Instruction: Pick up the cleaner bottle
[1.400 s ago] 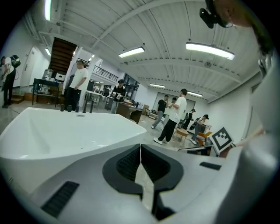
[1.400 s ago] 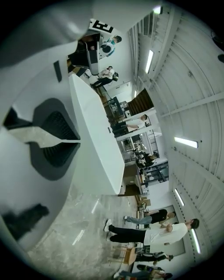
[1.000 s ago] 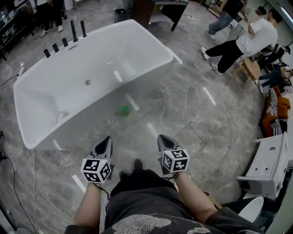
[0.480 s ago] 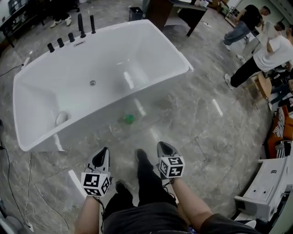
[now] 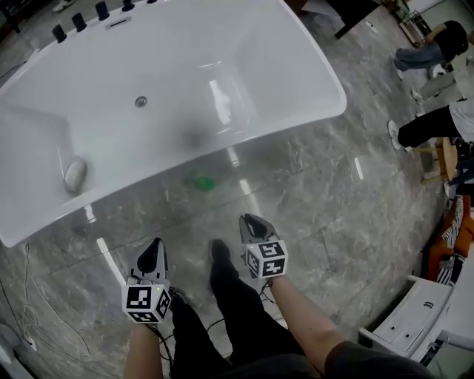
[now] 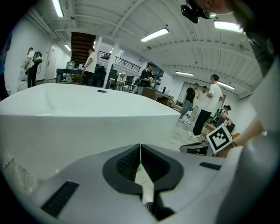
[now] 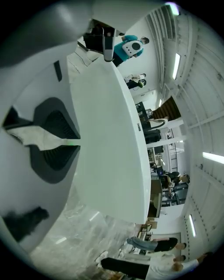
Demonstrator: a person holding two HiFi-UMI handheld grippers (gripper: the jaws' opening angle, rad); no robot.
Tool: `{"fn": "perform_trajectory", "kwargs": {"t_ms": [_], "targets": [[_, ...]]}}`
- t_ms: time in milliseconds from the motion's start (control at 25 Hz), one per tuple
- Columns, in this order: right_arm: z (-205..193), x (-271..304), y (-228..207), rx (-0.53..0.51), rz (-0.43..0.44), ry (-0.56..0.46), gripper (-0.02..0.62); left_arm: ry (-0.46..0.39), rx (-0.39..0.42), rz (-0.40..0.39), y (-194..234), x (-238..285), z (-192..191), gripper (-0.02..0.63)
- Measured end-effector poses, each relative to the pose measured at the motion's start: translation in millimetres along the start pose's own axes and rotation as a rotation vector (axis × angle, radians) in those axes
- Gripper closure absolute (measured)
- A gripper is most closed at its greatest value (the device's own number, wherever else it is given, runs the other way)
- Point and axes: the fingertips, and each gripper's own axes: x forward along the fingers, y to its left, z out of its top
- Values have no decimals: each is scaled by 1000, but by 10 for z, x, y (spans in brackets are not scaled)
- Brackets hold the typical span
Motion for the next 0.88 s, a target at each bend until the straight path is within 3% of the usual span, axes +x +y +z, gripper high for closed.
{"fn": "perform_trajectory", "kwargs": {"t_ms": [200, 400, 600, 880], "targets": [[-174, 627, -181, -10, 31, 0, 553, 37, 16, 2, 227, 588, -314, 591], [-505, 1198, -212, -36, 103, 48, 429, 67, -2, 5, 538, 1016, -702, 591], [-845, 1692, -342, -130, 96, 62, 313, 83, 42, -73, 641, 1455, -1100, 591], [-1535, 2450, -540, -170, 88, 138, 292, 70, 62, -129, 929, 2195, -1758, 591]]}}
